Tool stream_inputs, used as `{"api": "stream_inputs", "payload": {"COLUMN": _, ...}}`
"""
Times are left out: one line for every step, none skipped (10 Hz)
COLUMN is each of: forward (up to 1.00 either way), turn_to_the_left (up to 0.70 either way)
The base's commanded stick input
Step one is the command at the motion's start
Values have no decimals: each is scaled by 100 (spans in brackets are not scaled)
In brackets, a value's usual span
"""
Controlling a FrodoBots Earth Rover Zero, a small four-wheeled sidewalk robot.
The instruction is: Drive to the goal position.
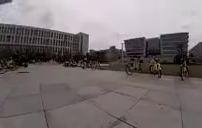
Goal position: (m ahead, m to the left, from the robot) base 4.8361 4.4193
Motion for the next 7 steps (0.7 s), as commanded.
{"api": "stream_inputs", "payload": {"forward": 0, "turn_to_the_left": 0}}
{"api": "stream_inputs", "payload": {"forward": 0, "turn_to_the_left": 0}}
{"api": "stream_inputs", "payload": {"forward": 42, "turn_to_the_left": 1}}
{"api": "stream_inputs", "payload": {"forward": 60, "turn_to_the_left": 1}}
{"api": "stream_inputs", "payload": {"forward": 60, "turn_to_the_left": 1}}
{"api": "stream_inputs", "payload": {"forward": 60, "turn_to_the_left": 1}}
{"api": "stream_inputs", "payload": {"forward": 60, "turn_to_the_left": 1}}
